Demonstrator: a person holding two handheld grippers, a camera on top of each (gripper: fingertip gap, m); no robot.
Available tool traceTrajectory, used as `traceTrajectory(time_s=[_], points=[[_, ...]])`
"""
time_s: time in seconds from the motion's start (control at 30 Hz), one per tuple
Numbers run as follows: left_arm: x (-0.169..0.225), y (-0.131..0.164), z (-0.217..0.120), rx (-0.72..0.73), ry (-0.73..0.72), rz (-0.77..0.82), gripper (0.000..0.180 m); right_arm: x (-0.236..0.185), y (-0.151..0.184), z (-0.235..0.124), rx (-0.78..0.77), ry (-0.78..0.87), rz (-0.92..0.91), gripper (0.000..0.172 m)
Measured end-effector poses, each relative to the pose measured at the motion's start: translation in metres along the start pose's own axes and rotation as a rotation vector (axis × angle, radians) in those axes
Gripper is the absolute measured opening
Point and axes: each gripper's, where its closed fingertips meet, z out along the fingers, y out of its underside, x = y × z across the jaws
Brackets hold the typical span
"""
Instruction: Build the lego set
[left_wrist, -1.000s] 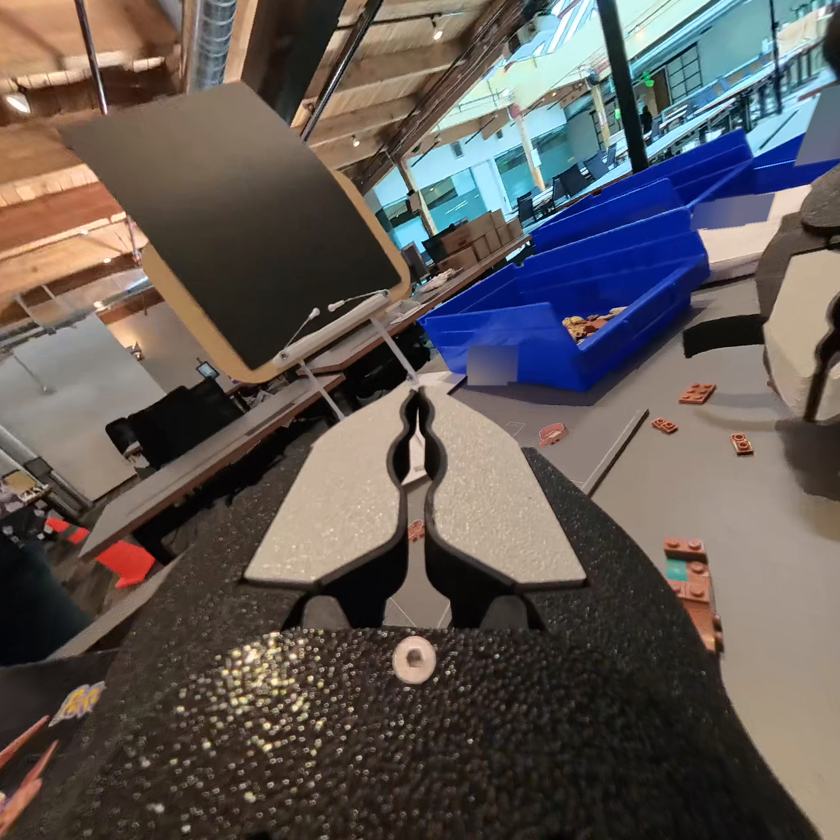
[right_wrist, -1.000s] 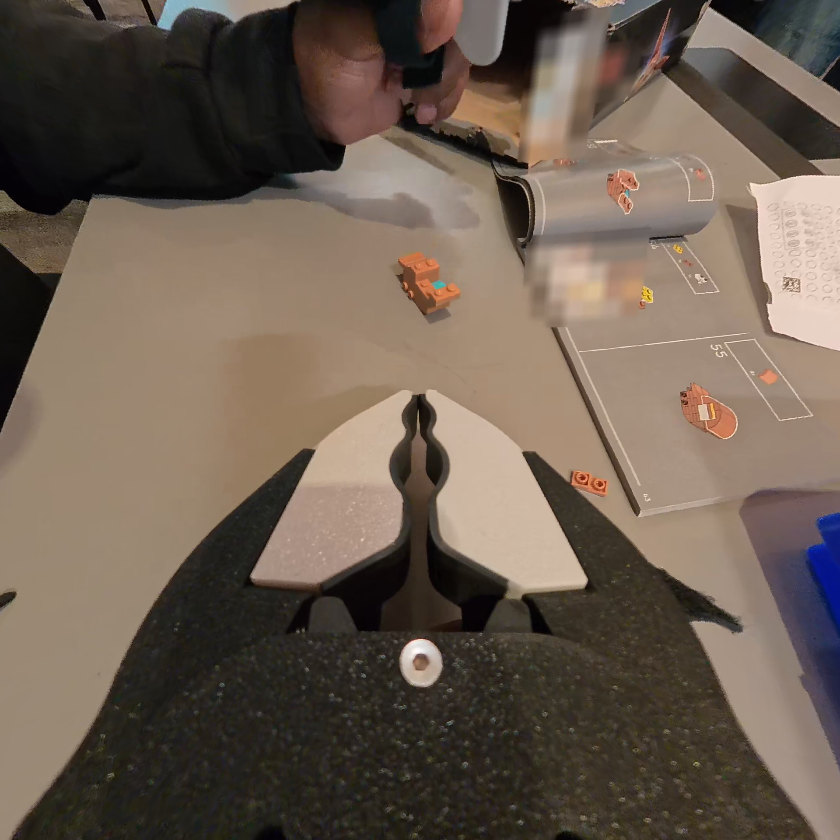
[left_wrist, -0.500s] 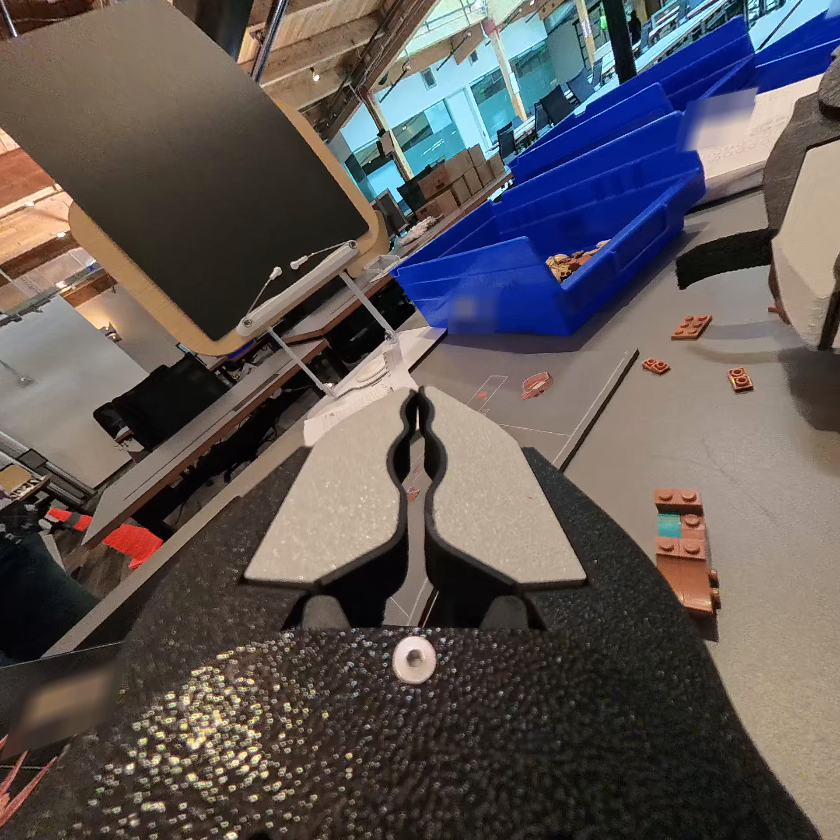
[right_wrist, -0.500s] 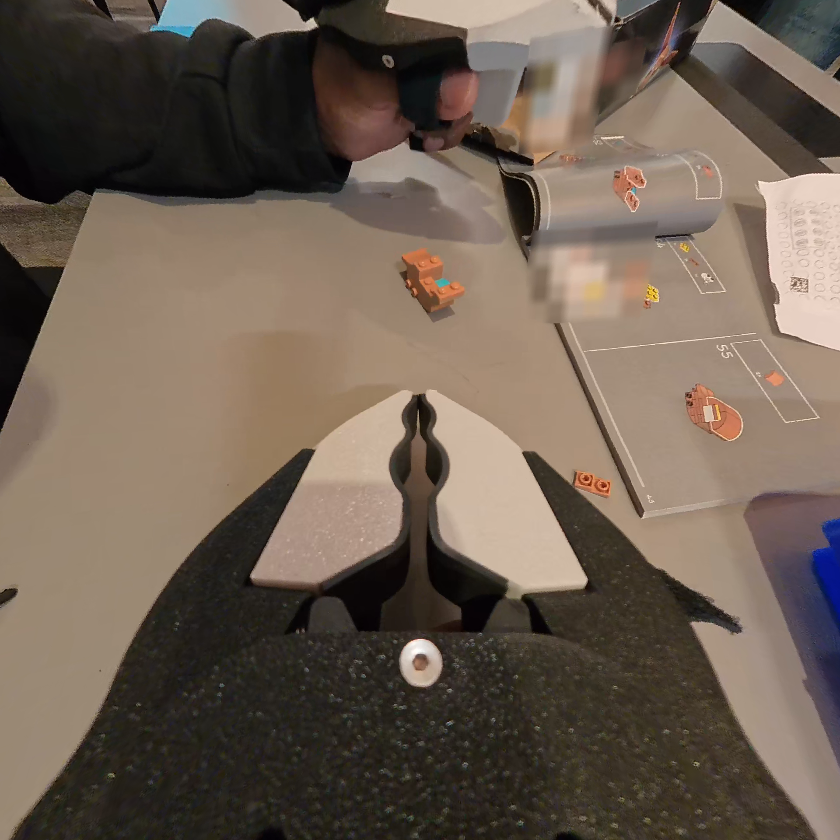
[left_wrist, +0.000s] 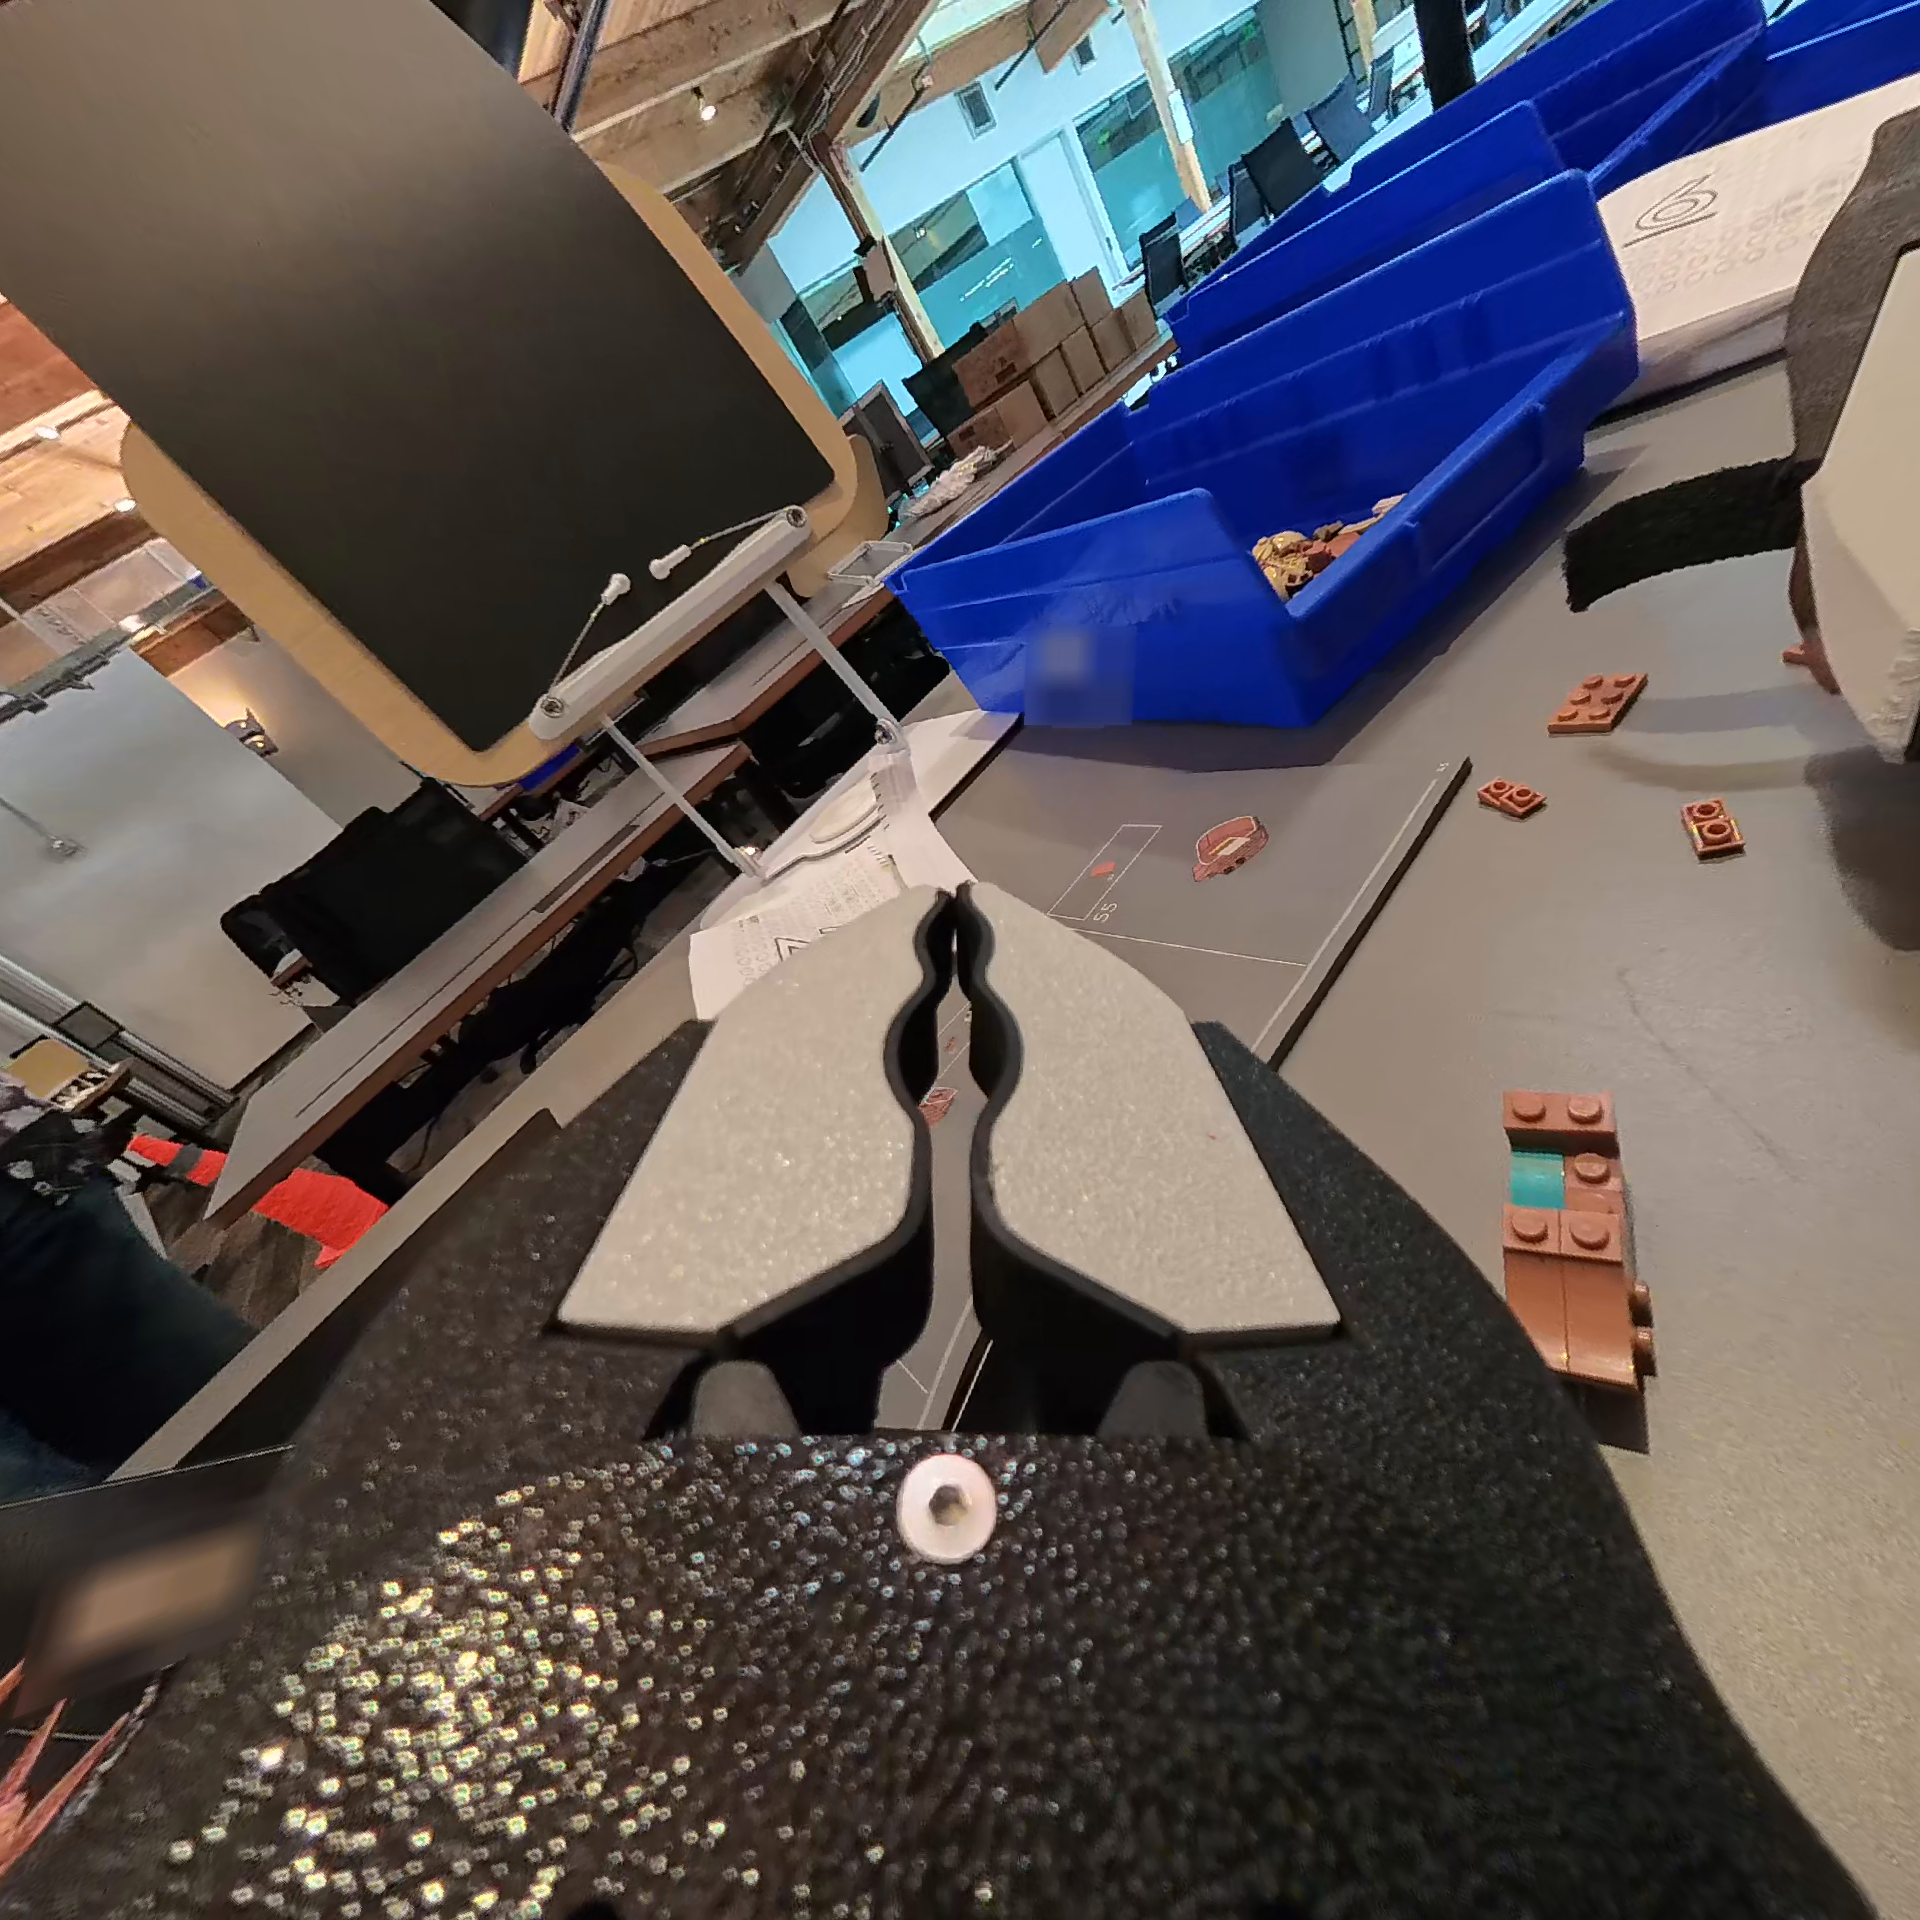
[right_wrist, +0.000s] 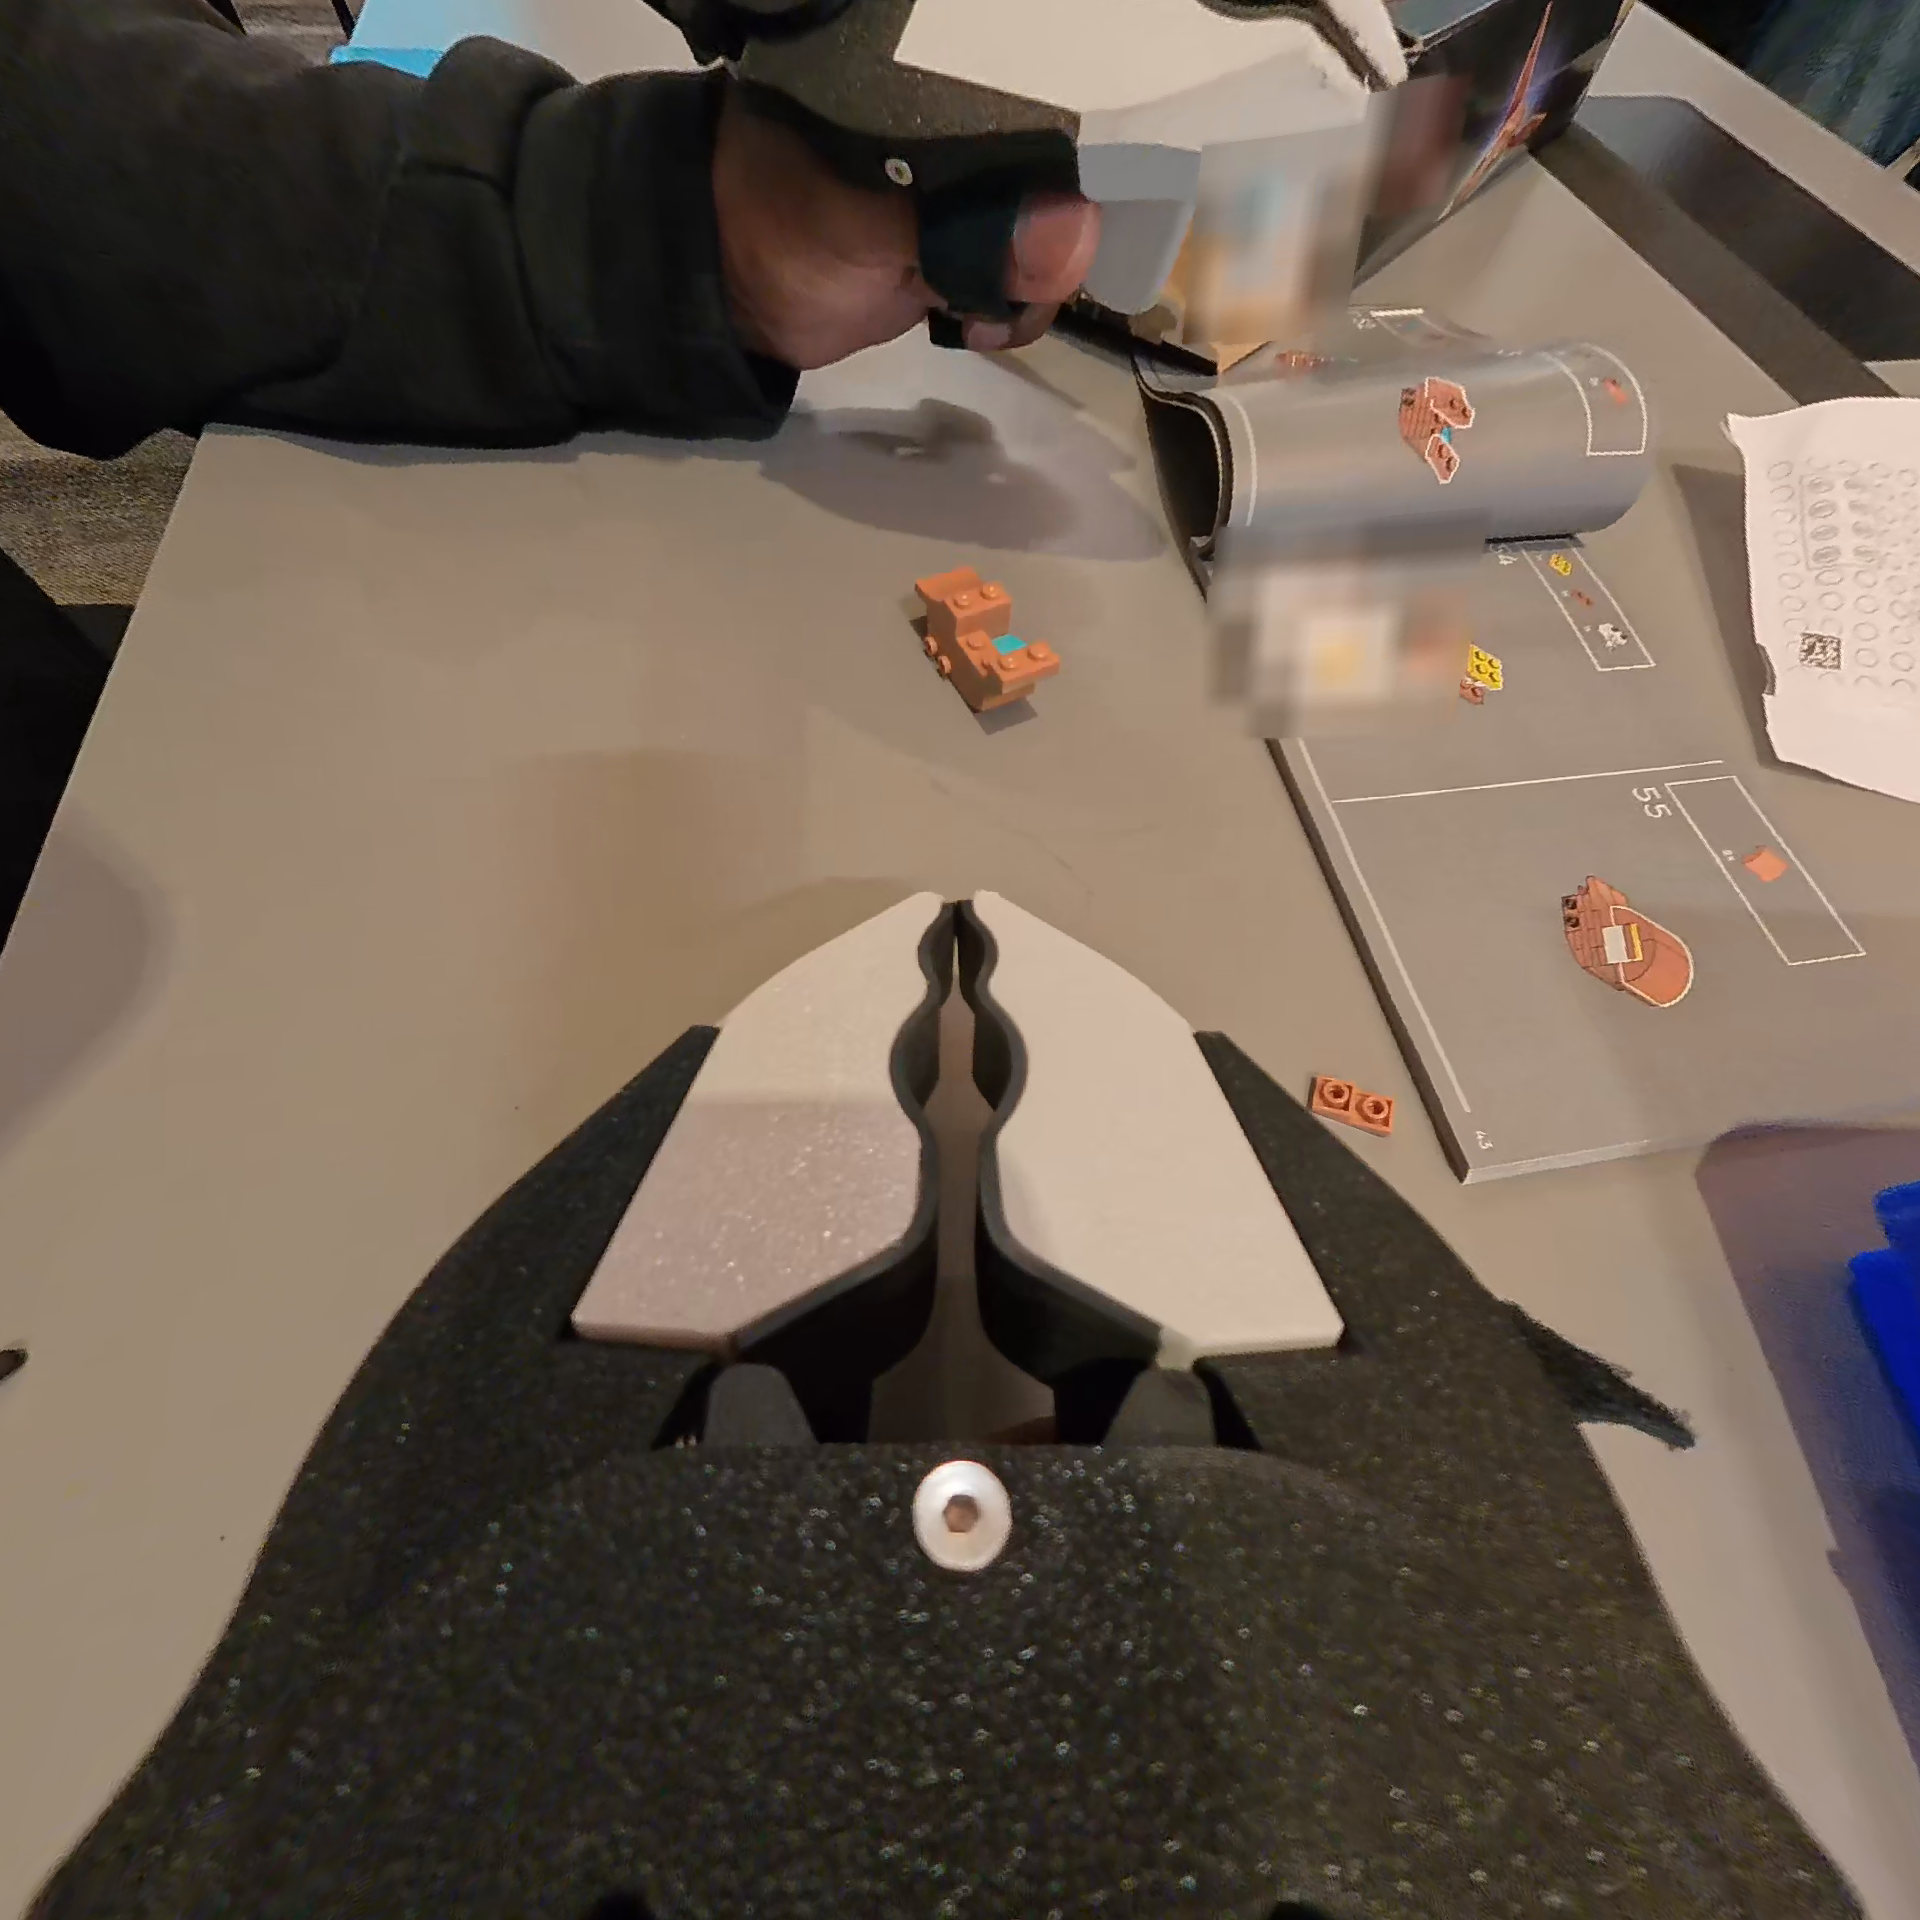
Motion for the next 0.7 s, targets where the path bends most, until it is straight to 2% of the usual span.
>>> traceTrajectory(time_s=[0.33,0.7], points=[[-0.002,0.001,0.001,-0.008,-0.008,0.008,0.0,0.001,0.0,0.0,0.002,-0.001,0.011,0.0],[-0.001,-0.001,0.0,-0.012,-0.02,0.024,0.0,0.005,-0.016,-0.01,0.125,0.017,0.061,0.0]])
